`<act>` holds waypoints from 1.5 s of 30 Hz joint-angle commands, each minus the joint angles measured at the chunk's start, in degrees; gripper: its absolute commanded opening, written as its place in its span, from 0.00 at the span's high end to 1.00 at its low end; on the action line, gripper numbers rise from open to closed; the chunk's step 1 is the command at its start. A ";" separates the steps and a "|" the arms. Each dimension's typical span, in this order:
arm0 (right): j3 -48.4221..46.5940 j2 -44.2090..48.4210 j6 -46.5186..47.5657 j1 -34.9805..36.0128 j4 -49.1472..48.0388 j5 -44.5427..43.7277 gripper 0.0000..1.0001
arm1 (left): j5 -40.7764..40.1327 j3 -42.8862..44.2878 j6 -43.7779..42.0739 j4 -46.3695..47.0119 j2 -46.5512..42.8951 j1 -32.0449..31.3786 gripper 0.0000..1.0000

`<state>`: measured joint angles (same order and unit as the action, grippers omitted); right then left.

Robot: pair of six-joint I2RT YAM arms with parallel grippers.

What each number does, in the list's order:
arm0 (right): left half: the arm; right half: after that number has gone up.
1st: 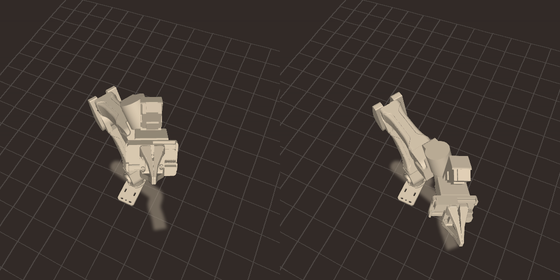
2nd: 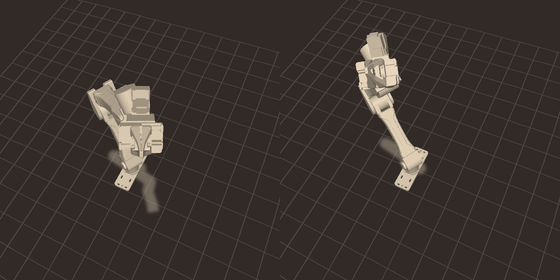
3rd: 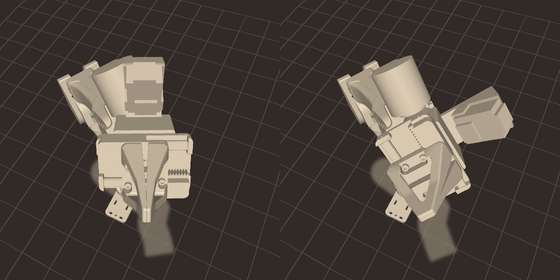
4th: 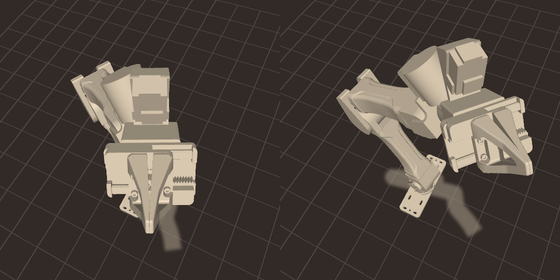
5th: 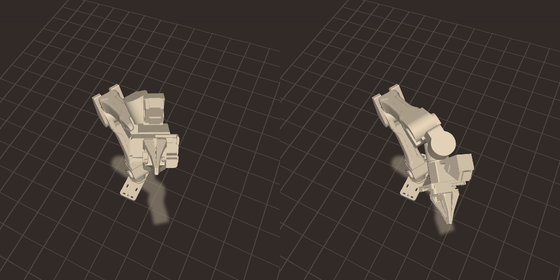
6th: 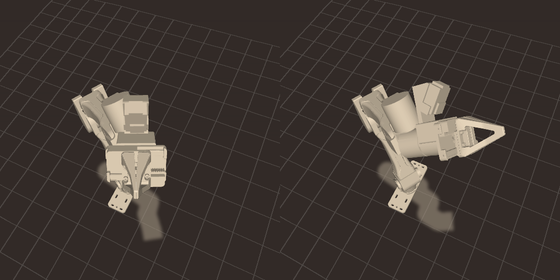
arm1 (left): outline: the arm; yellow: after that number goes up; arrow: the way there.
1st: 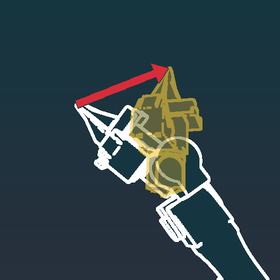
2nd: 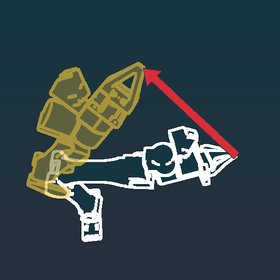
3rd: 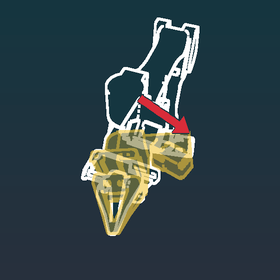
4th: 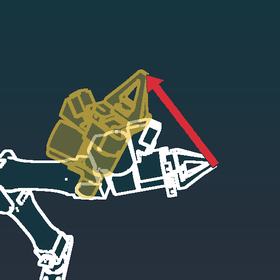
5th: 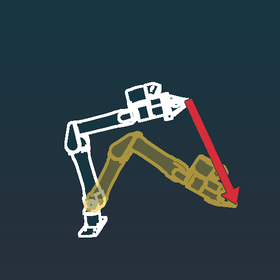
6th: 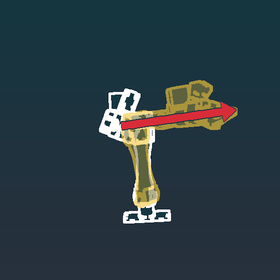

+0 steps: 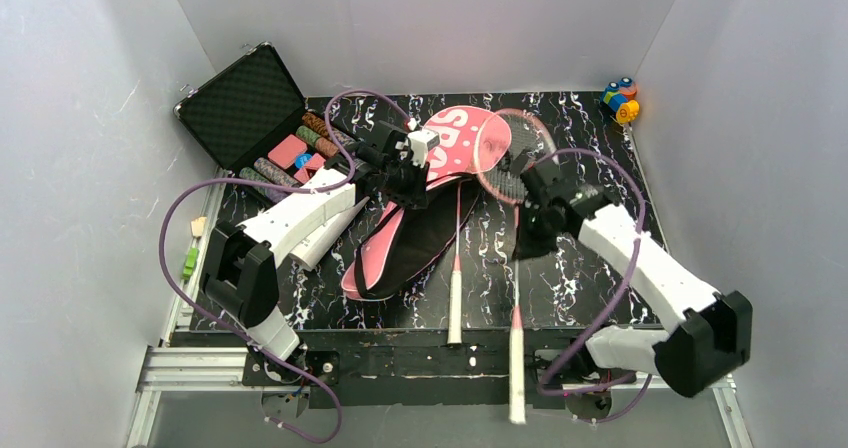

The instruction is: Pack up the badminton gear

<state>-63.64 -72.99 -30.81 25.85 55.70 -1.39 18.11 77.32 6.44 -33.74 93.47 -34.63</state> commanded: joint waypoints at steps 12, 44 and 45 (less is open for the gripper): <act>9.42 15.60 -20.99 29.82 14.26 9.98 0.99 | -1.53 6.81 -1.68 2.20 3.07 0.18 1.00; -16.87 -22.18 -5.72 22.55 0.37 -0.99 0.99 | 4.56 2.44 0.19 2.45 -1.34 0.03 1.00; -18.17 -23.60 -5.48 21.84 0.06 -1.99 0.99 | 4.80 2.33 0.35 2.45 -1.36 0.03 1.00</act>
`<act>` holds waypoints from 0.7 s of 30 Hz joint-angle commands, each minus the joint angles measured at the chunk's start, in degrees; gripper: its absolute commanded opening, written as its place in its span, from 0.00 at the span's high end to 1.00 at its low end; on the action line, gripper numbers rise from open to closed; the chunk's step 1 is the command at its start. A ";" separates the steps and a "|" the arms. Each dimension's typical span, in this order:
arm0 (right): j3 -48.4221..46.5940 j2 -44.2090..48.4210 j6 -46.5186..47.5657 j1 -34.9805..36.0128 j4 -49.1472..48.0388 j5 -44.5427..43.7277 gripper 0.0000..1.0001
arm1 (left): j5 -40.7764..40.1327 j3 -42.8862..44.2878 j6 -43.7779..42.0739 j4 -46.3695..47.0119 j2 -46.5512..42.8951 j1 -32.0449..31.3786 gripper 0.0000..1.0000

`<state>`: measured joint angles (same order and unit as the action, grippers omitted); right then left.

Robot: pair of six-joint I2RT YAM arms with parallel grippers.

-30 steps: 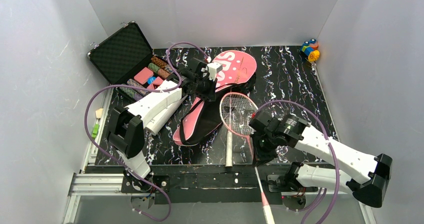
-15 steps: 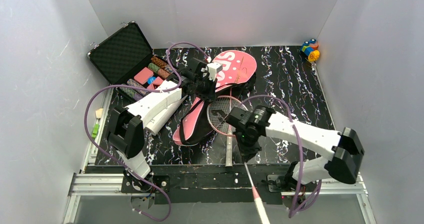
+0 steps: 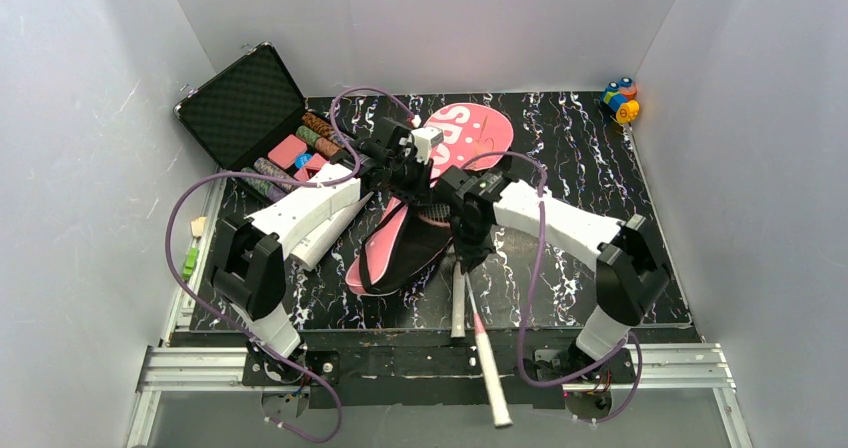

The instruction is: Pack up the badminton gear

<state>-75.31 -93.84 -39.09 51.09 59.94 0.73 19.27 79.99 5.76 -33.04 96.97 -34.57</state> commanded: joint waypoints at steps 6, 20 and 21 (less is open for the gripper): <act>-15.21 -12.59 3.24 -7.00 -6.59 -5.08 0.99 | 4.41 -0.72 0.93 1.87 -4.90 -0.06 1.00; -21.96 -21.93 1.70 -12.35 -16.27 -3.39 0.99 | 7.61 -1.15 -0.21 -0.49 -5.03 -0.06 1.00; -21.31 -21.77 1.36 -12.66 -17.49 -3.38 0.99 | 7.82 -1.15 -0.21 -0.53 -4.98 -0.06 1.00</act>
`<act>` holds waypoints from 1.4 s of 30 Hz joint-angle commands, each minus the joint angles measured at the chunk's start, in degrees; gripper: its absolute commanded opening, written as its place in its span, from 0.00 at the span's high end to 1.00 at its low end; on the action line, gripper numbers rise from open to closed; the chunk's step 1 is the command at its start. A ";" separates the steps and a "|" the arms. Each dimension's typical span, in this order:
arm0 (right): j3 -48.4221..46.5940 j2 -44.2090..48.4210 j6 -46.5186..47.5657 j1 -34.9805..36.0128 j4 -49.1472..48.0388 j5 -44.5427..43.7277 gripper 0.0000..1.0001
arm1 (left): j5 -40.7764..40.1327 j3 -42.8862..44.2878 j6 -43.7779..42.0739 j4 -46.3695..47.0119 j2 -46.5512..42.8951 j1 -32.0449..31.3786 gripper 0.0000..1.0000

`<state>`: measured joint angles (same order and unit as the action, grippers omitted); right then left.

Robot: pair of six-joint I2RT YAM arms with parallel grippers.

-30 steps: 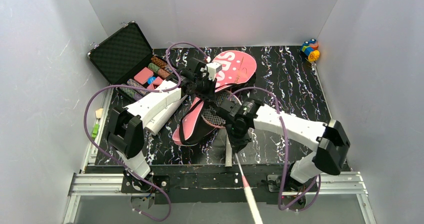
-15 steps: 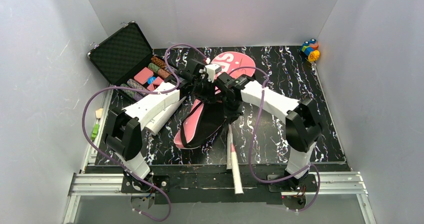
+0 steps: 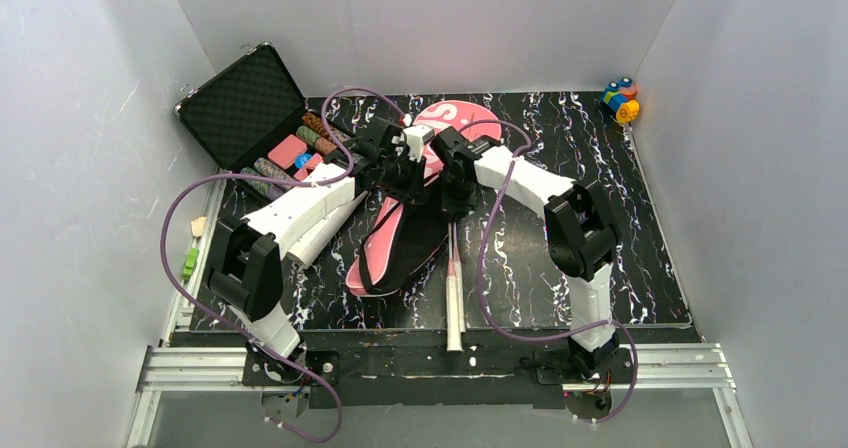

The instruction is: Pack up the badminton gear

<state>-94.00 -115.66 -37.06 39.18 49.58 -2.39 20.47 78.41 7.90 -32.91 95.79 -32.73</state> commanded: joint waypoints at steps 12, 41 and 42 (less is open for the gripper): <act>-0.06 -1.97 -3.50 -4.75 -16.78 1.97 0.95 | 7.57 1.01 -2.49 -1.60 -3.02 -2.60 1.00; 32.41 11.15 -12.74 -16.32 -44.16 12.81 0.44 | 8.06 2.69 -2.36 -2.39 -1.45 -2.60 1.00; 32.22 10.77 -13.06 -16.26 -44.53 12.59 0.44 | 8.21 2.84 -2.28 -2.49 -1.50 -2.60 1.00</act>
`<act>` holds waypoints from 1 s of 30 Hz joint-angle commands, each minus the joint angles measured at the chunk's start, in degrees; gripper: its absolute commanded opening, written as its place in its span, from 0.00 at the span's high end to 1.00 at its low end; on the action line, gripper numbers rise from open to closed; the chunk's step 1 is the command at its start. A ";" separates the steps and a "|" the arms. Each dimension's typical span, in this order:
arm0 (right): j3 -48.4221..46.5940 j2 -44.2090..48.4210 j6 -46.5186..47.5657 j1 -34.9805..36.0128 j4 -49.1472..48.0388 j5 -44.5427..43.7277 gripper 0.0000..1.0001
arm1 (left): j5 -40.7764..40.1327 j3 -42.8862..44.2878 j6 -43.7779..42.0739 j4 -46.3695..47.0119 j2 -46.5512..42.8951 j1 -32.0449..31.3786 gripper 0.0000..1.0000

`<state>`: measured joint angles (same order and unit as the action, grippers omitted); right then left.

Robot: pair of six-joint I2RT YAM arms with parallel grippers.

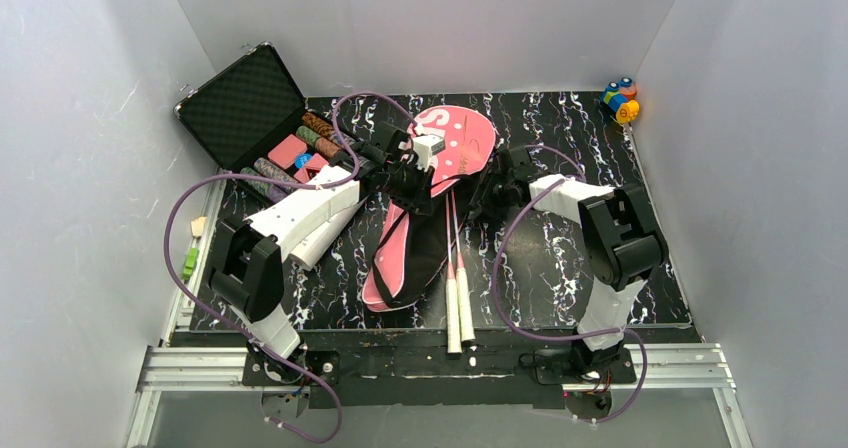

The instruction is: Pack up the badminton gear

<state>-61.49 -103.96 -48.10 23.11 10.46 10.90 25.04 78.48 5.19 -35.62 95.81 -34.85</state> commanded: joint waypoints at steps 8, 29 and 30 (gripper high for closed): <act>0.69 -3.70 -6.25 -0.08 -8.55 -2.05 0.52 | 4.73 4.20 1.12 -0.33 -1.60 -0.48 1.00; 0.98 22.39 -5.22 2.02 5.21 -0.65 0.99 | 4.95 1.75 -3.70 2.11 -1.20 -3.45 0.30; 0.49 23.00 -5.08 2.02 6.25 -0.26 0.99 | 4.98 2.09 -3.63 2.17 -1.10 -3.58 0.30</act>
<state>-57.63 -84.58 -54.41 24.95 11.92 8.34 29.54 77.36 2.50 -34.33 96.23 -38.26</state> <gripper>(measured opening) 0.035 0.698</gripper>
